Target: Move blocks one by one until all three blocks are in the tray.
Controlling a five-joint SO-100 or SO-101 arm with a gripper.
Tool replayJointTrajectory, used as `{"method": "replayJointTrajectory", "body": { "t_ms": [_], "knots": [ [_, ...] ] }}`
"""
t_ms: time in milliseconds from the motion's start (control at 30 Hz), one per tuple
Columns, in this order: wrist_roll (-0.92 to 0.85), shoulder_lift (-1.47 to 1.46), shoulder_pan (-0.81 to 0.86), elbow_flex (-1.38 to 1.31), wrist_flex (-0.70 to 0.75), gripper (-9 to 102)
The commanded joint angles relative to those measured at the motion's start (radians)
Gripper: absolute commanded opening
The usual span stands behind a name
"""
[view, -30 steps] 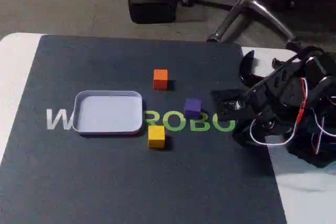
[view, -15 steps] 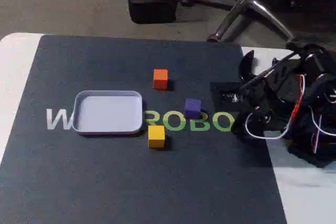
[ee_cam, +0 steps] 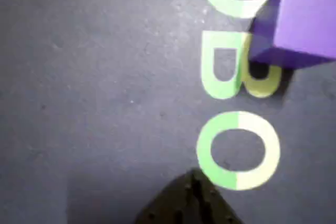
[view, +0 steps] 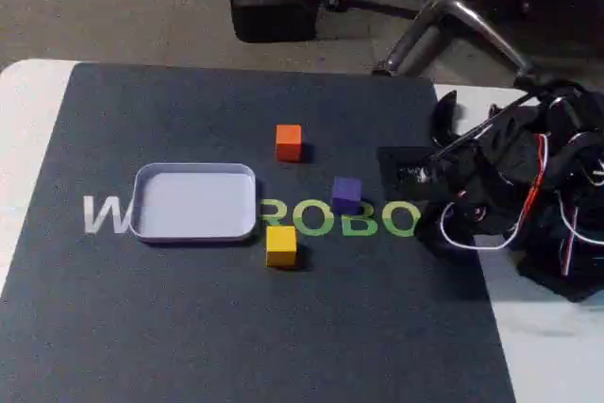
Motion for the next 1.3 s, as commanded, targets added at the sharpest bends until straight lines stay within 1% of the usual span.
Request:
{"method": "replayJointTrajectory", "body": {
  "t_ms": [0,200,300,433,533,733,867,1000,1167,1267],
  "knots": [
    [-0.057,0.003,0.006,-0.011,-0.017,-8],
    [-0.067,0.003,0.006,-0.104,0.014,-8],
    [-0.054,0.003,-0.020,-0.215,0.089,-8],
    [-0.037,-0.028,-0.063,-0.383,0.236,-7],
    [-0.002,-0.198,-0.101,-0.529,0.276,-7],
    [0.097,-0.773,-0.155,-0.962,0.357,-7],
    [0.190,-1.005,-0.179,-1.117,0.328,-7],
    [0.321,-1.201,-0.146,-1.253,0.282,-7],
    [0.462,-1.325,-0.080,-1.313,0.141,-7],
    [0.488,-1.384,-0.066,-1.335,0.121,-6]
  ]
}}
